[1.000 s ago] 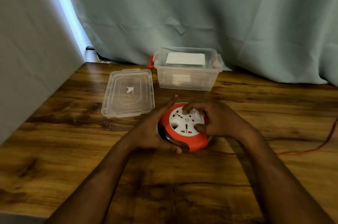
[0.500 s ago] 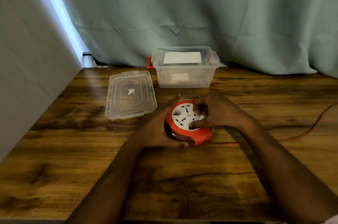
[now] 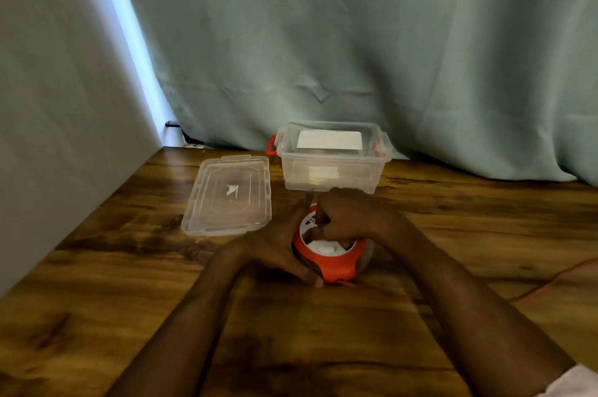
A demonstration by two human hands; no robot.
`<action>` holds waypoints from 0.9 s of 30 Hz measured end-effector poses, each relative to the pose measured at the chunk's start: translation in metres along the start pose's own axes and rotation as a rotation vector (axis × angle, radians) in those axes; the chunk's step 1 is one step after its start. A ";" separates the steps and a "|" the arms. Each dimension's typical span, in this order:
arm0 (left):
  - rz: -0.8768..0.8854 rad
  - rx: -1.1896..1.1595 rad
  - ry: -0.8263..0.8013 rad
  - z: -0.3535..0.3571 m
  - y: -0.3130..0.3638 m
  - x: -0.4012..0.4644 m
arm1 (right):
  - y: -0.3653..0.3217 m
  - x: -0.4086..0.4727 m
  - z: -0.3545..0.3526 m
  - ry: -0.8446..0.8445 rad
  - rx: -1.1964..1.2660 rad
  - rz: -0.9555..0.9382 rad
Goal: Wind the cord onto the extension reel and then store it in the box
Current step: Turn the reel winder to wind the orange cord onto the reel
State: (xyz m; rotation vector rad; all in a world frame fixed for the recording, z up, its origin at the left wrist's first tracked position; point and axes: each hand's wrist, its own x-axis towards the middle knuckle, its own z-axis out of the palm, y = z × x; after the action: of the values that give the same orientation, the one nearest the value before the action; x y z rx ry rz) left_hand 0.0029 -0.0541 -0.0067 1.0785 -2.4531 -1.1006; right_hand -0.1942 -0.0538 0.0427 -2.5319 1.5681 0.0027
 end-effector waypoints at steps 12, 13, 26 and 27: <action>0.062 -0.080 0.112 0.014 -0.022 0.005 | 0.025 -0.021 -0.021 -0.154 0.073 0.014; 0.054 -0.077 0.116 0.015 -0.023 0.006 | 0.023 -0.020 -0.020 -0.141 0.041 0.003; 0.144 -0.032 0.154 0.019 -0.016 0.007 | 0.006 -0.027 -0.019 -0.003 -0.086 0.015; 0.141 -0.039 0.148 0.019 -0.016 0.007 | 0.005 -0.026 -0.018 -0.018 -0.062 0.008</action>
State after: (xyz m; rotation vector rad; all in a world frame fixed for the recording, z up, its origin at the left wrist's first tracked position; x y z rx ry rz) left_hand -0.0028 -0.0557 -0.0315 0.9251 -2.3420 -0.9845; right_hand -0.2114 -0.0356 0.0621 -2.5647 1.5959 0.0760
